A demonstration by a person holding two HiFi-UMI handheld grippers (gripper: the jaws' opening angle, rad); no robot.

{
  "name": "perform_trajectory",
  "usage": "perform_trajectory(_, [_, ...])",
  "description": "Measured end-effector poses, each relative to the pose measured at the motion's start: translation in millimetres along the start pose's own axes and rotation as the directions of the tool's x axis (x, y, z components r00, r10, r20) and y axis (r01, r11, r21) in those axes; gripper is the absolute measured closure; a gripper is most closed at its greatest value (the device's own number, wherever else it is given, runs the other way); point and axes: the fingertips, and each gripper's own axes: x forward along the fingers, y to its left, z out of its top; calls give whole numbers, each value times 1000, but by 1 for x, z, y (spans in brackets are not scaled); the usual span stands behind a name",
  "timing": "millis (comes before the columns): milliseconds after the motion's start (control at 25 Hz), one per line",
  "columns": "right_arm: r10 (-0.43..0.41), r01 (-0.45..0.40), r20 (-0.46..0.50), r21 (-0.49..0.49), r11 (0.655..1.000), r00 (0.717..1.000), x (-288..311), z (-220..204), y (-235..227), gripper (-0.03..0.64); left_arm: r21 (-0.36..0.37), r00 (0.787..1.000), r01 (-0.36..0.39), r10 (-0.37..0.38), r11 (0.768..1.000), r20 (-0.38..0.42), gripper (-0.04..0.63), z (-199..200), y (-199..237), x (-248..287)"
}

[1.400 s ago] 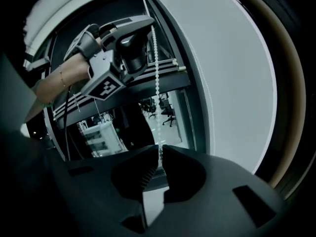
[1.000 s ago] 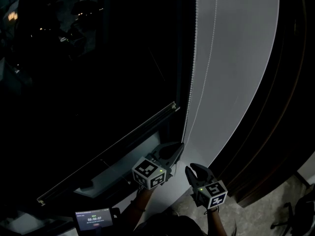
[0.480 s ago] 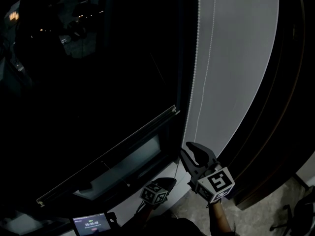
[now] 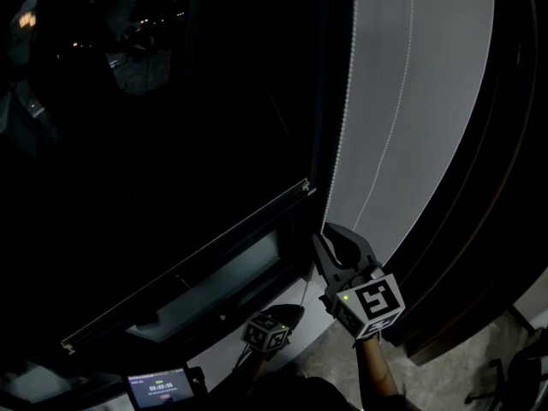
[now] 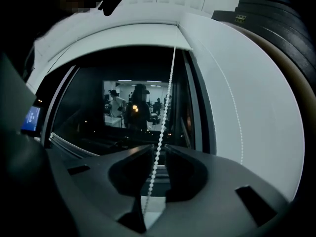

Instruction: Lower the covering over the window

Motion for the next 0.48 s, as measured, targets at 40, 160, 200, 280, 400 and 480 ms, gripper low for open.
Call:
perform_trajectory(40, [-7, 7, 1, 2, 1000, 1000, 0, 0, -1, 550, -1, 1000, 1, -1, 1000, 5, 594, 3, -3, 0])
perform_trajectory(160, [-25, 23, 31, 68, 997, 999, -4, -2, -7, 593, -16, 1000, 6, -6, 1000, 9, 594, 6, -6, -3])
perform_trajectory(200, [-32, 26, 53, 109, 994, 998, -7, -1, -9, 594, -18, 1000, 13, -13, 1000, 4, 594, 6, -7, -4])
perform_trajectory(280, [-50, 29, 111, 180, 983, 993, -11, 3, -12, 595, 5, 1000, 28, -28, 1000, -3, 593, 5, -8, -5])
perform_trajectory(400, [-86, 60, 142, 179, 982, 986, -19, 3, -21, 595, 55, 998, 40, -42, 998, 39, 592, 15, -14, -11])
perform_trajectory(480, [-101, 81, 122, 159, 984, 987, -23, -4, -30, 595, 49, 981, 72, -80, 996, 177, 586, 40, -17, -17])
